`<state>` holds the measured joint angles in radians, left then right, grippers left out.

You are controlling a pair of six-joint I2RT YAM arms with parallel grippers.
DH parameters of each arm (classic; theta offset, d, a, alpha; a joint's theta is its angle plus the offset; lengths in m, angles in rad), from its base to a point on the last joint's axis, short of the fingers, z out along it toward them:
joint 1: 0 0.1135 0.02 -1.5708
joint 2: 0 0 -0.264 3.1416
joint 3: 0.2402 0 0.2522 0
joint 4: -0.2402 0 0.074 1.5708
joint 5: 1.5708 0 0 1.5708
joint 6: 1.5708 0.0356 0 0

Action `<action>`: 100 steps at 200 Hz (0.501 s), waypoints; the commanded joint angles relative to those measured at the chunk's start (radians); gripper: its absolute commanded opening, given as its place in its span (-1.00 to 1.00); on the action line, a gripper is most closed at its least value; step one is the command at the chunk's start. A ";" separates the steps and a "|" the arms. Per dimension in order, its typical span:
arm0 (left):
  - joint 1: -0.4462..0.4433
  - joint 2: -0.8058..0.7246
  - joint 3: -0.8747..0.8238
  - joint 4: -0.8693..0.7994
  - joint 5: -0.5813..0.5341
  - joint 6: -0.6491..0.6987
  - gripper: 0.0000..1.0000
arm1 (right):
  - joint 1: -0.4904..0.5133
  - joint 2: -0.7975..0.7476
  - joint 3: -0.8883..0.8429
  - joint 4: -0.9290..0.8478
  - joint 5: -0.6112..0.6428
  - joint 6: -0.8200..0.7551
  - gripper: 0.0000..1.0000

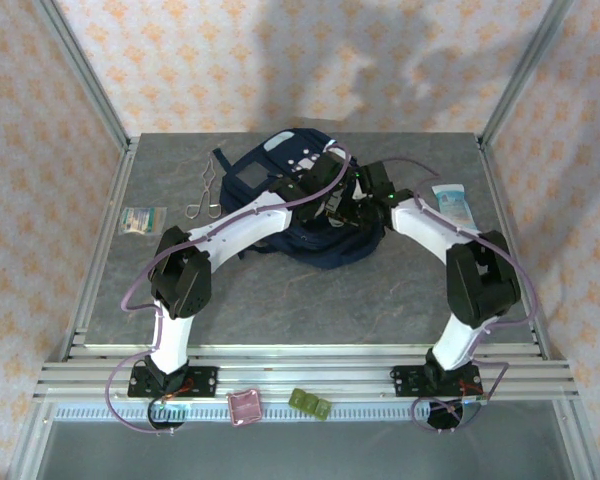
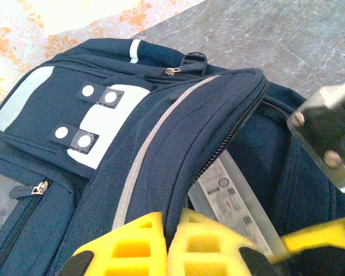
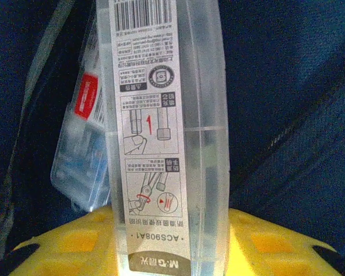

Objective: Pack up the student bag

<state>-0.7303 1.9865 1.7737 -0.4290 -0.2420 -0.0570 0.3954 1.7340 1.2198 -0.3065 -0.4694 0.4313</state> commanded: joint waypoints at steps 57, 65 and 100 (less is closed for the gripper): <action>0.011 -0.072 0.022 0.038 0.000 -0.028 -1.00 | -0.034 -0.118 -0.177 0.241 -0.064 0.139 0.05; 0.012 -0.072 0.021 0.038 0.001 -0.030 -1.00 | -0.035 -0.111 -0.180 0.246 -0.069 0.139 0.05; 0.011 -0.072 0.022 0.041 0.014 -0.047 -1.00 | -0.030 -0.052 -0.164 0.313 -0.102 0.160 -0.34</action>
<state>-0.7303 1.9865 1.7737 -0.4309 -0.2340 -0.0711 0.3618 1.6505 1.0523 -0.0933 -0.5335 0.5644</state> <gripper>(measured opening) 0.048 0.391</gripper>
